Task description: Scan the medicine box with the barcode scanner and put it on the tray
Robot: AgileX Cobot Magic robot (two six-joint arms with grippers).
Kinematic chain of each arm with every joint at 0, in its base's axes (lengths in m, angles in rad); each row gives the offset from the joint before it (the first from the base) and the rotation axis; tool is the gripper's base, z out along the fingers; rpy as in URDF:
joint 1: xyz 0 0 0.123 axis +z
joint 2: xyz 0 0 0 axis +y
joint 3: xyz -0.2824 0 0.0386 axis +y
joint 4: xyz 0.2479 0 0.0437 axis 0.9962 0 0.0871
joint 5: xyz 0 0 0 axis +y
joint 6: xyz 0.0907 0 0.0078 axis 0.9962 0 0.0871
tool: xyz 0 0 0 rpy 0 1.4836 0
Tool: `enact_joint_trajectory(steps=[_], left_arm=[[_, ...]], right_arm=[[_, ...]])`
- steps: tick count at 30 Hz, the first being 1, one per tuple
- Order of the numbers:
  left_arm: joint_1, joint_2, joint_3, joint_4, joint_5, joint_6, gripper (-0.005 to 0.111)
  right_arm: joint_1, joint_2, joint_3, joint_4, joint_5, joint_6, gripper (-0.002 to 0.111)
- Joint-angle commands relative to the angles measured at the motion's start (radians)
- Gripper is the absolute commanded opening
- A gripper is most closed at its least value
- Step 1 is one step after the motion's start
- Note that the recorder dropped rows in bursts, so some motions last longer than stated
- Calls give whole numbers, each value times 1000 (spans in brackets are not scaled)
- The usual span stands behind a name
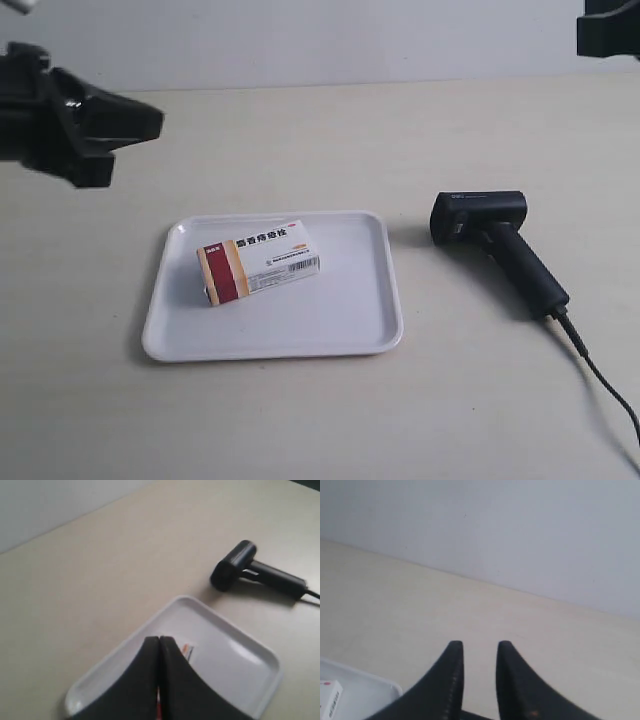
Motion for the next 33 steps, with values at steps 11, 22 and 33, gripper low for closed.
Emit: enact_joint_trajectory(steps=[11,22,33], left_arm=[[14,-798,509,-207,553,-13,1],[14,-1191,639,-239,655,-32,1],[14,-1228,705,-234,638,-32,1]], right_arm=[[1,0,105,26,-215,28,0],[1,-45,320,84,-437,30,0],[1,-311,485,82,-462,30,0]])
